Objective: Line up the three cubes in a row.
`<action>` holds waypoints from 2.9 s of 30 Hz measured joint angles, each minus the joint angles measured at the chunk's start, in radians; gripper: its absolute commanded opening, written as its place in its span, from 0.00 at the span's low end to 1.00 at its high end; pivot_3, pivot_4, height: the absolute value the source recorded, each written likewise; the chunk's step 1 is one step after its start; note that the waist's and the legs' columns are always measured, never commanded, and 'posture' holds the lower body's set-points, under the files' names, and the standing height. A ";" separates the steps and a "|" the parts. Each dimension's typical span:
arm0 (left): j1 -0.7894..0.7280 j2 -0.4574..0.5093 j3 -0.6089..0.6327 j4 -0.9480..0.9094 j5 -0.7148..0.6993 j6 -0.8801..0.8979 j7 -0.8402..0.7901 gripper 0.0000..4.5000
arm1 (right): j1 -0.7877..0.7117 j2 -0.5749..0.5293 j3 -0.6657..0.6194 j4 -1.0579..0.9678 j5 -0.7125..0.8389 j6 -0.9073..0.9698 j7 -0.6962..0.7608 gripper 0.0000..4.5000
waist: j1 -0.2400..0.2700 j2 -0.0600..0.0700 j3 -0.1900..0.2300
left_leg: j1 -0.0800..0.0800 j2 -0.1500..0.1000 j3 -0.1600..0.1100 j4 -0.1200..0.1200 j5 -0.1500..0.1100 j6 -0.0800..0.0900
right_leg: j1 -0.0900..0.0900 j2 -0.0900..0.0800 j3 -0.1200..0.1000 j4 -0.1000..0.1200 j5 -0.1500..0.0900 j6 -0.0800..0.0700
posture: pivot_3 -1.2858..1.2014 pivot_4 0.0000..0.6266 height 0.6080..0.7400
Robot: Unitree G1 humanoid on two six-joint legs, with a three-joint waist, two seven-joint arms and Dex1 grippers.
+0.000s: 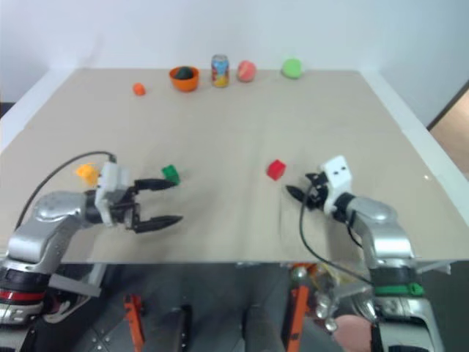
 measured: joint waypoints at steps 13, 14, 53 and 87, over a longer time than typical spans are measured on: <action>0.026 -0.031 -0.033 -0.021 0.035 -0.029 -0.001 0.99 | -0.198 0.081 0.062 0.319 -0.105 -0.161 0.036 0.79 | -0.001 0.000 0.000 | 0.000 0.000 0.000 0.000 0.000 0.000 | 0.000 0.000 0.001 0.001 0.000 0.001 | 0.52 0.24 1.00; 0.034 -0.031 -0.031 -0.028 0.035 -0.029 0.004 0.99 | -0.211 0.090 0.064 0.337 -0.111 -0.173 0.038 0.79 | 0.000 0.000 0.000 | 0.000 0.000 0.000 0.000 0.000 0.000 | 0.000 0.000 0.001 0.001 0.000 0.001 | 0.52 0.24 1.00; 0.175 0.136 0.186 -0.030 -0.099 -0.020 -0.134 1.00 | -0.250 -0.011 0.246 0.120 0.001 -0.151 0.740 0.29 | -0.001 0.000 0.000 | 0.005 0.002 0.005 0.001 0.001 0.001 | 0.000 0.000 0.002 0.004 0.002 -0.003 | 0.52 0.24 1.00; 0.270 0.138 0.238 -0.071 -0.101 0.001 -0.102 1.00 | -0.399 0.136 0.280 0.520 -0.141 -0.439 0.762 0.29 | -0.001 0.000 0.000 | 0.005 0.005 0.006 0.000 0.001 0.000 | 0.000 0.002 0.002 0.004 0.001 -0.003 | 0.52 0.24 1.00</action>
